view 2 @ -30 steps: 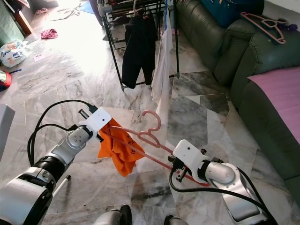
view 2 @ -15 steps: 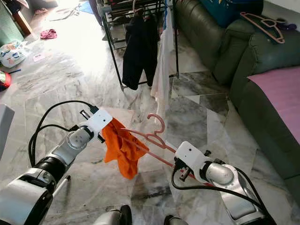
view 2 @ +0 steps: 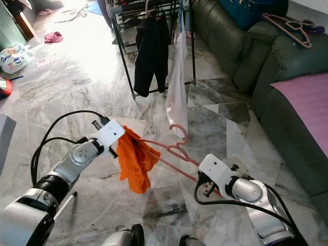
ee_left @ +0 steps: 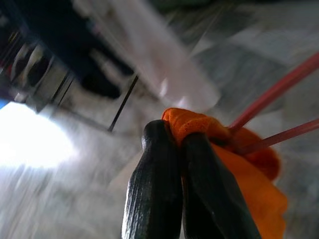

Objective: Hang hanger

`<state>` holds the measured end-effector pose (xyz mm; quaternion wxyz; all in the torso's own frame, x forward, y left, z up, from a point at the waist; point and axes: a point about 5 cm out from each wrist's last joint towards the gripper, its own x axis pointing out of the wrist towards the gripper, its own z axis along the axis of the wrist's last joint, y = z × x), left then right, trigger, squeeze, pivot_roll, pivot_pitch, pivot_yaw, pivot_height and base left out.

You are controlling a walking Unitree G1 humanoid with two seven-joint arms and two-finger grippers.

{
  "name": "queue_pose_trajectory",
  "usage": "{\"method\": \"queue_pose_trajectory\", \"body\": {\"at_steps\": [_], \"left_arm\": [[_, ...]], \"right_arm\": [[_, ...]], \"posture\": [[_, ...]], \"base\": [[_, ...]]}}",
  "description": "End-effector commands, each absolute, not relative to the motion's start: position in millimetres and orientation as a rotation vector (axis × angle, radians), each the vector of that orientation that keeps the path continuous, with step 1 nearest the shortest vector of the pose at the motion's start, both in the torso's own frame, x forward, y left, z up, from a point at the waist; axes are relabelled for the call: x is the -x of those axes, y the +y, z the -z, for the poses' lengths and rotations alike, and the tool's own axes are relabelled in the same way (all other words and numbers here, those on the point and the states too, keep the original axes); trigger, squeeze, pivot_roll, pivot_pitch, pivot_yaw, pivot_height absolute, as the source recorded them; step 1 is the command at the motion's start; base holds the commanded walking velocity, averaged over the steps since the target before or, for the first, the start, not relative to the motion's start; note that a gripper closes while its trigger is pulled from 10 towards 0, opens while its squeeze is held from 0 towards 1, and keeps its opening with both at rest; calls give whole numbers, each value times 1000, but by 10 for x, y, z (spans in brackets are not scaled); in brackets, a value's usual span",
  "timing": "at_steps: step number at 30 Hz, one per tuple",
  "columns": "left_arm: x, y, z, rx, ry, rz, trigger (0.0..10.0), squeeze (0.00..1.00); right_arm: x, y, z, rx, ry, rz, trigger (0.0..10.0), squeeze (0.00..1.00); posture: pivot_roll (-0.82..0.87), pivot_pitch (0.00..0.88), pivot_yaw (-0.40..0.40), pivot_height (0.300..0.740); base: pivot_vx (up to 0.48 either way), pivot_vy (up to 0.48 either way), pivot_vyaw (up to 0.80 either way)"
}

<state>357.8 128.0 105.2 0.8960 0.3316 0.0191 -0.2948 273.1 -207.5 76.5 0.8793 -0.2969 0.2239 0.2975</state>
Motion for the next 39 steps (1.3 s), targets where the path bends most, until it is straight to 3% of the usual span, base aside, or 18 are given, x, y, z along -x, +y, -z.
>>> {"method": "queue_pose_trajectory", "body": {"at_steps": [1,6,13,19,26,27,35,39], "left_arm": [[-3542,1206,-1117,-679,-18,676,10000,0],[-3469,1127,-1165,-669,-53,771,10000,0],[-3456,1180,-1130,-688,6,801,10000,0],[-3465,1147,-1254,-639,-71,784,10000,0],[-3356,1047,-1210,-601,-94,851,10000,0],[-3300,1008,-1112,-599,-73,878,10000,0],[-3178,878,-1006,-542,-73,929,10000,0],[-3014,742,-782,-551,-21,1010,10000,0]], "right_arm": [[-2752,-2056,-737,593,458,-607,10000,0],[-2785,-2078,-645,555,472,-550,10000,0],[-2846,-2177,-644,566,458,-459,10000,0],[-2881,-2300,-617,498,470,-356,10000,0],[-3043,-2480,-737,254,396,-97,10000,0],[-3120,-2534,-847,110,340,-2,10000,0],[-3263,-2674,-1086,-233,201,190,10000,0],[-3437,-2667,-1449,-601,15,260,10000,0]], "posture": [[-19,200,100,740],[-10,200,97,740],[-6,202,96,740],[-9,203,93,740],[-8,202,99,740],[-10,202,102,740],[-14,200,105,740],[-19,201,104,740]], "base": [[0,0,0],[0,0,0],[0,0,0],[0,0,0],[0,0,0],[0,0,0],[0,0,0],[0,0,0]]}}
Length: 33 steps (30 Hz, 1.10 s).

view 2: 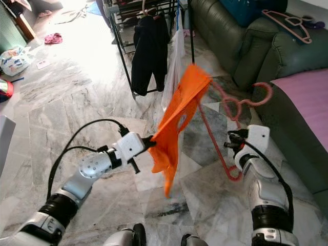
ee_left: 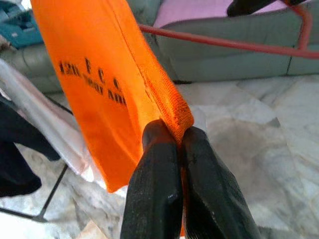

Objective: Hang hanger

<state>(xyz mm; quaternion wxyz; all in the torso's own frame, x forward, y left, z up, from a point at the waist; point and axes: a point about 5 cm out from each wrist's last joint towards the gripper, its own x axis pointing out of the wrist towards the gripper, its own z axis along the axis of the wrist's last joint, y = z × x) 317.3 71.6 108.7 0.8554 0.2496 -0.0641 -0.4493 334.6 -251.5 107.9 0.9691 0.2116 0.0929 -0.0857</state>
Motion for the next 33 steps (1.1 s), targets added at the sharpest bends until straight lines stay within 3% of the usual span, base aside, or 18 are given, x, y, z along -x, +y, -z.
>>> {"method": "queue_pose_trajectory", "body": {"at_steps": [1,4,14,18,20,26,30,31,32,33], "left_arm": [[-3000,725,-762,-551,-17,1017,10000,0],[-2989,704,-744,-557,-15,1023,10000,0],[-2949,566,-643,-599,2,1063,10000,0],[-2928,555,-603,-614,14,1075,10000,0],[-2892,525,-555,-622,26,1091,10000,0],[-2931,475,-592,-621,8,1073,10000,0],[-2951,456,-627,-589,-6,1061,10000,0],[-2960,445,-644,-575,-15,1052,10000,659],[-2966,424,-666,-548,-24,1044,10000,1000],[-2963,408,-677,-531,-31,1048,10000,1000]], "right_arm": [[-3458,-2632,-1493,-614,4,242,10000,0],[-3485,-2541,-1556,-604,-6,193,10000,0],[-3480,-1692,-1976,-592,-84,-251,10000,0],[-3474,-1599,-2035,-567,-108,-243,10000,0],[-3521,-1621,-2108,-408,-158,-128,10000,0],[-3561,-1636,-2116,-188,-160,-33,10000,0],[-3562,-1641,-2128,-172,-173,-15,10000,0],[-3564,-1627,-2117,-166,-172,-15,10000,0],[-3565,-1605,-2100,-153,-173,-15,10000,0],[-3563,-1592,-2090,-142,-172,-18,10000,0]], "posture": [[-19,201,104,740],[-21,202,103,740],[-32,203,89,740],[-36,204,86,740],[-40,203,82,740],[-34,199,75,740],[-33,201,72,740],[-32,202,70,740],[-32,203,69,740],[-32,204,67,740]], "base": [[0,0,0],[0,0,0],[0,0,0],[0,0,0],[0,0,0],[0,0,0],[0,0,0],[0,0,0],[0,0,0],[0,0,0]]}}
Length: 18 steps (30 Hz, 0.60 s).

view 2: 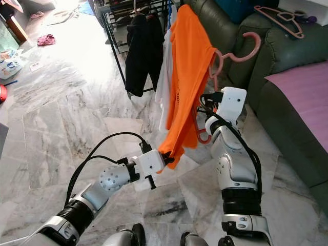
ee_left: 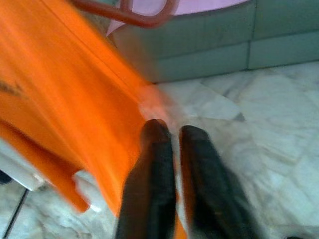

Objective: Hang hanger

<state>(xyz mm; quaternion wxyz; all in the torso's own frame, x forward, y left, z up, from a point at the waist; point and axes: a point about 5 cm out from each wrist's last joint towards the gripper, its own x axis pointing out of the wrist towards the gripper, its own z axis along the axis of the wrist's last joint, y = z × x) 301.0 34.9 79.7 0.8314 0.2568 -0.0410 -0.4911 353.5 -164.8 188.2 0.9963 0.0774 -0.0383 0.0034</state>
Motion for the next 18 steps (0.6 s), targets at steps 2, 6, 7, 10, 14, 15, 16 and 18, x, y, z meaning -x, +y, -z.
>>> {"method": "queue_pose_trajectory", "body": {"at_steps": [2,6,7,10,14,15,16,18], "left_arm": [[-2943,371,-695,-508,-49,1066,10000,1000],[-2855,287,-713,-444,-77,1138,10000,1000],[-2851,286,-713,-444,-78,1139,10000,1000],[-2848,294,-710,-453,-80,1141,10000,1000],[-2877,373,-746,-463,-98,1128,10000,1000],[-2905,427,-790,-469,-117,1109,10000,1000],[-2905,427,-790,-469,-117,1109,10000,1000],[-2931,488,-840,-465,-135,1093,10000,1000]], "right_arm": [[-3560,-1573,-2066,-118,-168,-23,10000,0],[-3552,-1566,-1997,-44,-161,-24,10000,0],[-3551,-1573,-1982,-36,-158,-23,10000,0],[-3548,-1591,-1932,-1,-148,-26,10000,0],[-3521,-1623,-1852,59,-150,-46,10000,0],[-3493,-1631,-1806,75,-145,-71,10000,0],[-3493,-1631,-1806,75,-145,-71,10000,0],[-3451,-1633,-1739,77,-133,-112,10000,0]], "posture": [[-33,208,65,740],[-36,212,63,740],[-35,214,63,740],[-36,215,60,740],[-37,219,60,740],[-37,219,60,740],[-37,219,60,740],[-29,217,60,740]], "base": [[0,0,0],[0,0,0],[0,0,0],[0,0,0],[0,0,0],[0,0,0],[0,0,0],[0,0,0]]}}
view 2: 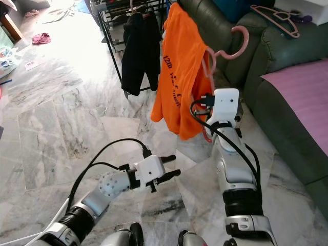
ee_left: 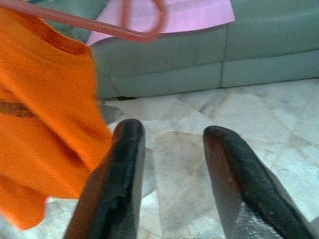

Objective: Hang hanger

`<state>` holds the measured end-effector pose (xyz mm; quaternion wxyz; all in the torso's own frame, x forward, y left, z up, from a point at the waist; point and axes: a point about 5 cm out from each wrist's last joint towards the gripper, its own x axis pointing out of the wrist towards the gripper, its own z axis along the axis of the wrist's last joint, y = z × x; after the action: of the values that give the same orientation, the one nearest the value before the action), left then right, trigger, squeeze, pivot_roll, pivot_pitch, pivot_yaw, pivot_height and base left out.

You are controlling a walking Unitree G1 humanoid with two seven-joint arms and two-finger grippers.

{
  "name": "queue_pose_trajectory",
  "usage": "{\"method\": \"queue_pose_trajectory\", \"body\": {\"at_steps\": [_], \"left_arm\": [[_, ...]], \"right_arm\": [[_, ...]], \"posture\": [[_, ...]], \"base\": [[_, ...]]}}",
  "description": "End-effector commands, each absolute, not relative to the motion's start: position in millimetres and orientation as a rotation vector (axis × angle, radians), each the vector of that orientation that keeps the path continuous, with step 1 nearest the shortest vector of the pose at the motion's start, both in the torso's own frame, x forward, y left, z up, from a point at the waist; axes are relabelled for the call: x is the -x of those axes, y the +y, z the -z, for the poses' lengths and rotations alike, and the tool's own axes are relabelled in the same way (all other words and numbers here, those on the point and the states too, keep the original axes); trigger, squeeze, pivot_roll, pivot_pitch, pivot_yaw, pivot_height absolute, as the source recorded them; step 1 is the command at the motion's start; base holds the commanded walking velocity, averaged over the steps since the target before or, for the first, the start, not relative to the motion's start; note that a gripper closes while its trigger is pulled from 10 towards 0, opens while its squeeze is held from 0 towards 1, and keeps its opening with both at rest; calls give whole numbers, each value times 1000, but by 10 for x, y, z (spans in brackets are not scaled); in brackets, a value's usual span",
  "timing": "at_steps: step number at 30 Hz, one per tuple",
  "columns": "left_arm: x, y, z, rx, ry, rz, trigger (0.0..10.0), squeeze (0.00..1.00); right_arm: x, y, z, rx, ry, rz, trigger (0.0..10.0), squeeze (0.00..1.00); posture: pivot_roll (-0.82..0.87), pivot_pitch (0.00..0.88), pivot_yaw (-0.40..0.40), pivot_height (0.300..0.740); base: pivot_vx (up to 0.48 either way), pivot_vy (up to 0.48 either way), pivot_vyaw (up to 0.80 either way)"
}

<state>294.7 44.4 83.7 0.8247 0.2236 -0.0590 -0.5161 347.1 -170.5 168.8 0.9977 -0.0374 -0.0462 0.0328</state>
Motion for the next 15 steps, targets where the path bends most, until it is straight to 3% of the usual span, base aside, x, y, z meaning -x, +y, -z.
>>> {"method": "queue_pose_trajectory", "body": {"at_steps": [1,15], "left_arm": [[-2945,518,-870,-463,-146,1086,10000,1000],[-3151,880,-1122,-533,-244,913,10000,1000]], "right_arm": [[-3425,-1639,-1694,84,-124,-134,10000,0],[-3025,-1856,-1185,176,5,-341,10000,0]], "posture": [[-28,217,60,740],[-38,226,73,740]], "base": [[0,0,0],[0,0,0]]}}
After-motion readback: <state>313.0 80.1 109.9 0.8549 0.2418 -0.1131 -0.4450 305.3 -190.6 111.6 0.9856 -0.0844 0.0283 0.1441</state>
